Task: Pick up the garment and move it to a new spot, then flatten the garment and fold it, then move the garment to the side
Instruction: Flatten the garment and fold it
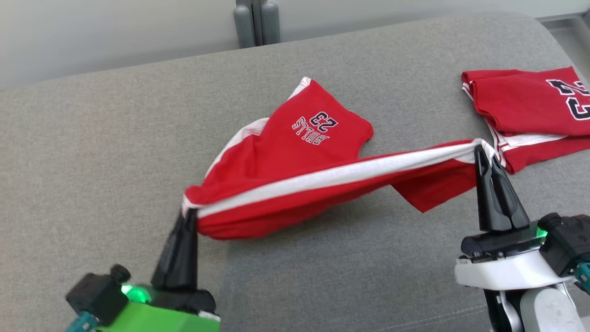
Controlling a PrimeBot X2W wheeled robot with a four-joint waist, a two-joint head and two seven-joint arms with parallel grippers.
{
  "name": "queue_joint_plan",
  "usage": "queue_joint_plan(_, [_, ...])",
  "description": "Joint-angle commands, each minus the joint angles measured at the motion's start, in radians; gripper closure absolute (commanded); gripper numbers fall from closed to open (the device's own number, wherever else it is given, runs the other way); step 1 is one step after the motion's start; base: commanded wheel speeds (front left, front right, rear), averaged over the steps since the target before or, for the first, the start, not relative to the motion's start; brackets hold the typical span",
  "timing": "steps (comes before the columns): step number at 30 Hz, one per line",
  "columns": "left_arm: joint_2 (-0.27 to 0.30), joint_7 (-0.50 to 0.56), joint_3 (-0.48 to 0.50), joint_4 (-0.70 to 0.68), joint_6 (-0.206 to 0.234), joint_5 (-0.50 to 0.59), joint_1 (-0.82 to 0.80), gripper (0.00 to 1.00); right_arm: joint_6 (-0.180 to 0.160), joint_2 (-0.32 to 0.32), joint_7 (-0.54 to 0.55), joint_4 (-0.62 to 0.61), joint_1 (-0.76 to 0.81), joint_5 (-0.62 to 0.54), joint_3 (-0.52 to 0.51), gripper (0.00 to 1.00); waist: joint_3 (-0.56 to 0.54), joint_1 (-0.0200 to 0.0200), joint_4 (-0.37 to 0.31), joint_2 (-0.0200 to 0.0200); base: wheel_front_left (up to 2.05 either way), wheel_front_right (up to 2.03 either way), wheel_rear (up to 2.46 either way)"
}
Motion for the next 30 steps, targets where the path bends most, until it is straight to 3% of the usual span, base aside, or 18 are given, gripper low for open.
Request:
queue_joint_plan(1, [-0.006,0.01,-0.006,-0.001,0.011,-0.012,0.027,1.0,-0.002,-0.003,0.007,-0.003,0.011,-0.007,-0.012,1.0,0.006,0.0001,0.01,0.0,0.0,0.0,0.0])
queue_joint_plan(8, [-0.061,0.06,-0.064,0.094,0.013,-0.035,-0.014,1.0,-0.002,-0.002,0.026,0.113,-0.072,-0.032,-0.026,1.0,0.076,0.0001,0.06,0.0,0.0,0.0,0.0])
queue_joint_plan(14, [-0.124,0.086,-0.068,0.227,0.015,-0.06,-0.157,1.0,-0.002,-0.007,0.046,0.295,-0.27,-0.096,-0.014,1.0,0.15,0.0001,0.128,0.0,0.0,0.0,0.0])
queue_joint_plan(22, [-0.178,0.126,-0.044,0.448,0.035,-0.116,-0.405,1.0,-0.002,-0.053,0.071,0.605,-0.591,-0.116,0.016,1.0,0.237,0.0001,0.216,0.0,0.0,0.0,0.0])
queue_joint_plan(30, [-0.195,0.102,-0.089,0.591,0.032,-0.17,-0.528,1.0,-0.002,-0.088,0.056,0.913,-0.82,-0.13,0.057,1.0,0.271,0.0001,0.275,0.0,0.0,0.0,0.0])
